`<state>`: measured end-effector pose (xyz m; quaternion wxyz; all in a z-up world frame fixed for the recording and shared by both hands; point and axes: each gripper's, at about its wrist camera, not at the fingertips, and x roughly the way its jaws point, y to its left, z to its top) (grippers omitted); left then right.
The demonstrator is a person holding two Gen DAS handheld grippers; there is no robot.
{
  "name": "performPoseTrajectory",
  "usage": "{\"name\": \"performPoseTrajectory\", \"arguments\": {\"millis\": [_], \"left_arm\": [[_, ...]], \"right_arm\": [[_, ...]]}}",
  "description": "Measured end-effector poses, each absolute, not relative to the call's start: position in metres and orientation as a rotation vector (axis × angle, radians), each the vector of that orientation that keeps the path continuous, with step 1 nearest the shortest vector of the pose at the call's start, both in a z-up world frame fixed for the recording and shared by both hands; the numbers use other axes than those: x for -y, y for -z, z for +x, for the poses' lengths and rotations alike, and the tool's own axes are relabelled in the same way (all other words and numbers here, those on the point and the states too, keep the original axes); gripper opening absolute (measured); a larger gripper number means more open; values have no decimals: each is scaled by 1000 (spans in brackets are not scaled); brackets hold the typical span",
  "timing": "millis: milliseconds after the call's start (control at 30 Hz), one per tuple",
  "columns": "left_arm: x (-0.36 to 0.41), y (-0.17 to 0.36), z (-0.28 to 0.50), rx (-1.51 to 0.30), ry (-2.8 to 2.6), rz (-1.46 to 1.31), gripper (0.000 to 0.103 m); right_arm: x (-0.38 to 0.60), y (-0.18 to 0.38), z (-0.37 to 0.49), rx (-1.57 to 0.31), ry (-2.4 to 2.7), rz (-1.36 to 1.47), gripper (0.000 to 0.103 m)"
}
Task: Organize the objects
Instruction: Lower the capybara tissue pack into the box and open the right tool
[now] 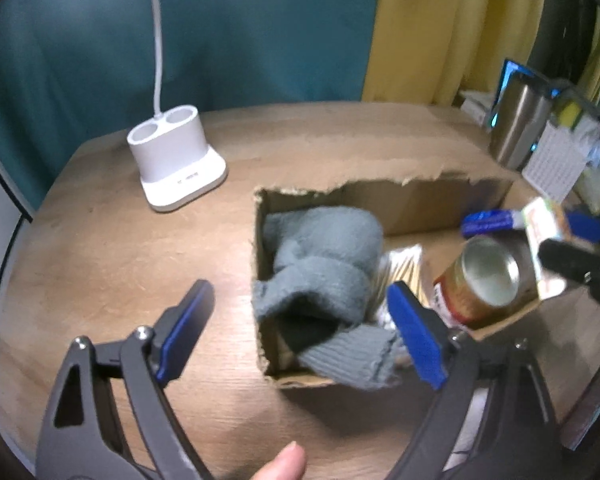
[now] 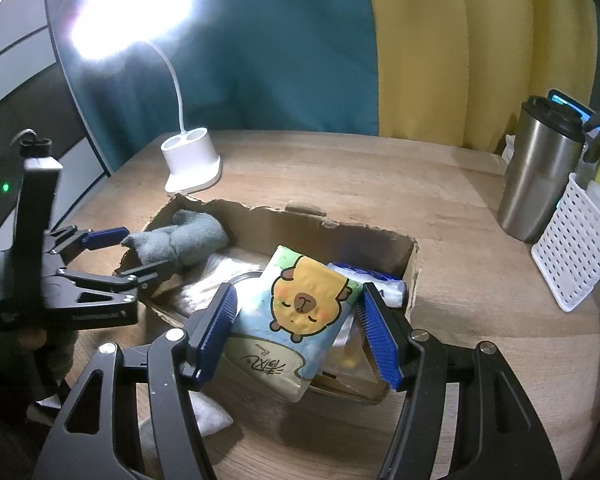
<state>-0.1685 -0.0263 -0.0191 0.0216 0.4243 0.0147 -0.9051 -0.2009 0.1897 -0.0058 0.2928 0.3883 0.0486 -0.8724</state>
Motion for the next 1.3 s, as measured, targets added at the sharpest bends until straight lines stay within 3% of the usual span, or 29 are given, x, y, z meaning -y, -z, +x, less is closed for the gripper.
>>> {"name": "performPoseTrajectory", "arguments": {"millis": [300,533,833,1300], "left_arm": [[50,38,-194,-46,2724,1329,94],[62,66,-197,-195,2683,1424,96],[51,61,-191,-158,2782,1445,96],[44,59,-181,-273,2922,1517,95]], "right_arm": [[-177,-1,-200,-152,2320,1019,66],[-170,0,-206,-165,2325,1036,66],[-148,-4,-217,-181,2306,1034,66],[-127,5,-242,-205,2300,1115,66]]}}
